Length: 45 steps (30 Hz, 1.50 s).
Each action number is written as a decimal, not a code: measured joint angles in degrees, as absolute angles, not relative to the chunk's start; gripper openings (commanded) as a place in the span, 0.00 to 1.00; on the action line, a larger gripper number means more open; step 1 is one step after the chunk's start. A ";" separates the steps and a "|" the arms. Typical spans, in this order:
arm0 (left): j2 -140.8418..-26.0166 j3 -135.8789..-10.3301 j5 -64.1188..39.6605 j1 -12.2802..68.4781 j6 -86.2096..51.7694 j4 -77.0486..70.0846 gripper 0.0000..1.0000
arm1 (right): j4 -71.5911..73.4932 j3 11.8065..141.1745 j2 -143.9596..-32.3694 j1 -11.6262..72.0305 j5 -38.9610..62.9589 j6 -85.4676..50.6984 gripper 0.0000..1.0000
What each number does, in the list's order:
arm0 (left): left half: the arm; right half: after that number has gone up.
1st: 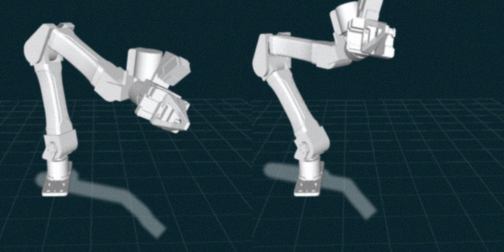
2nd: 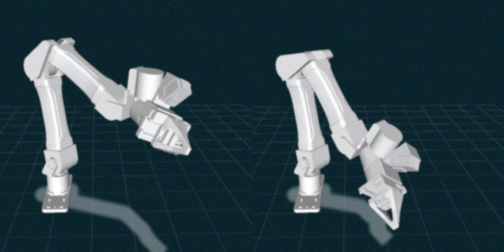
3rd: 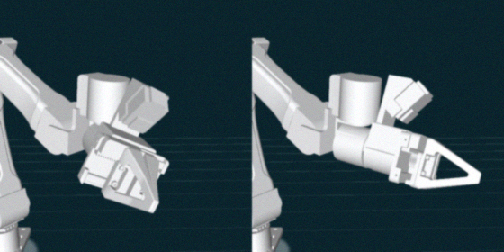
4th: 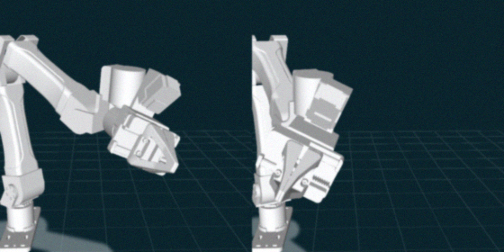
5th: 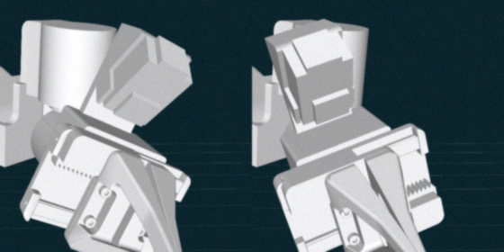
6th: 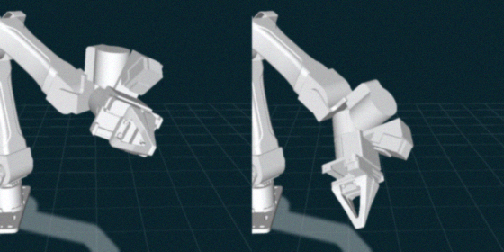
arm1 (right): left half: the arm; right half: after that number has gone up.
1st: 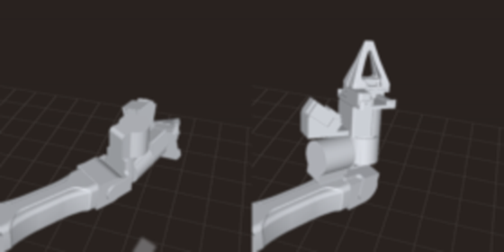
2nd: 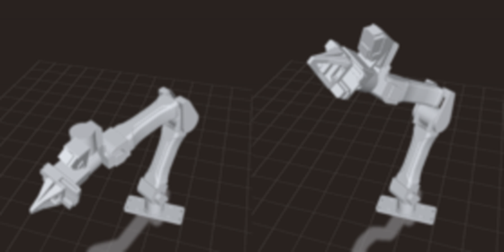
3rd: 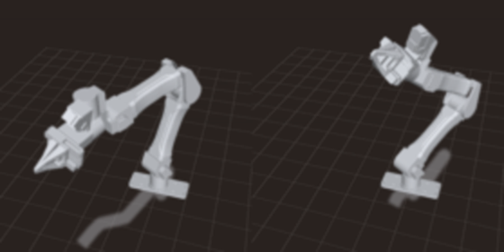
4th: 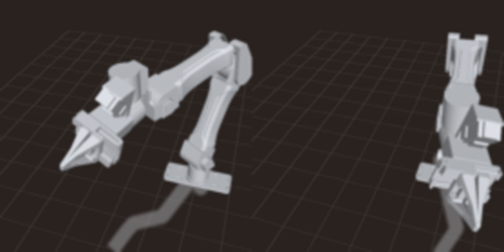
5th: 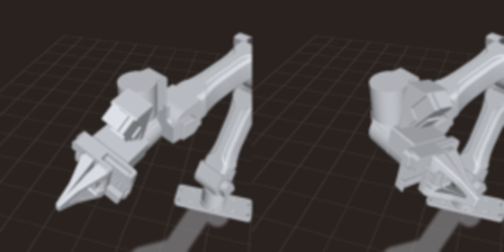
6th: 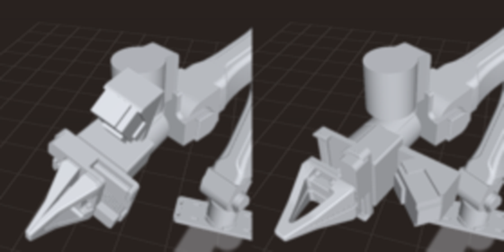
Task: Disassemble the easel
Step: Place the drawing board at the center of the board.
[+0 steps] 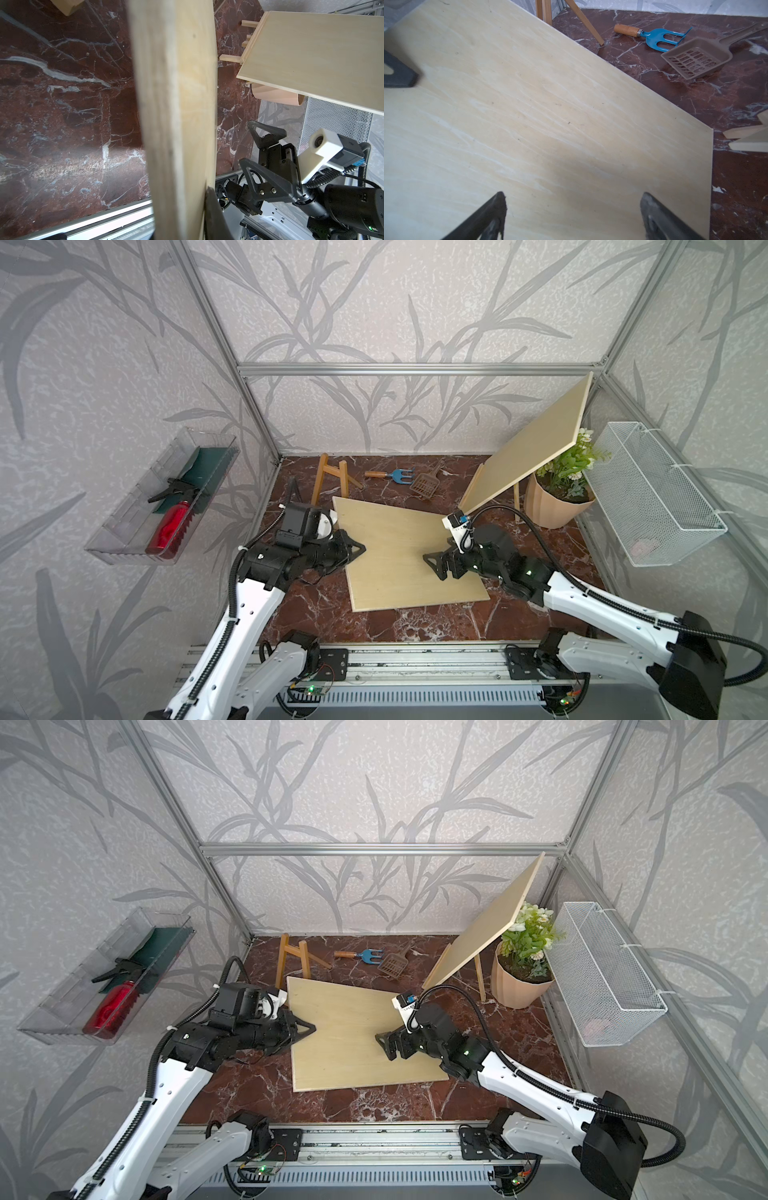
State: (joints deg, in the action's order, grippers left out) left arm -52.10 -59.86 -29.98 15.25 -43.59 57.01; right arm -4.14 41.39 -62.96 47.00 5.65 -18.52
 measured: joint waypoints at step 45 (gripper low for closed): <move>-54.87 -49.76 -38.11 16.14 -38.87 46.24 0.00 | -3.53 40.95 -62.94 46.00 8.58 -19.90 0.99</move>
State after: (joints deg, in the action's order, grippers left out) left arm -54.87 -49.76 -38.11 16.14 -38.87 46.24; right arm -3.53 40.95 -62.94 46.00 8.58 -19.90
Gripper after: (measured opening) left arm 0.202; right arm 0.991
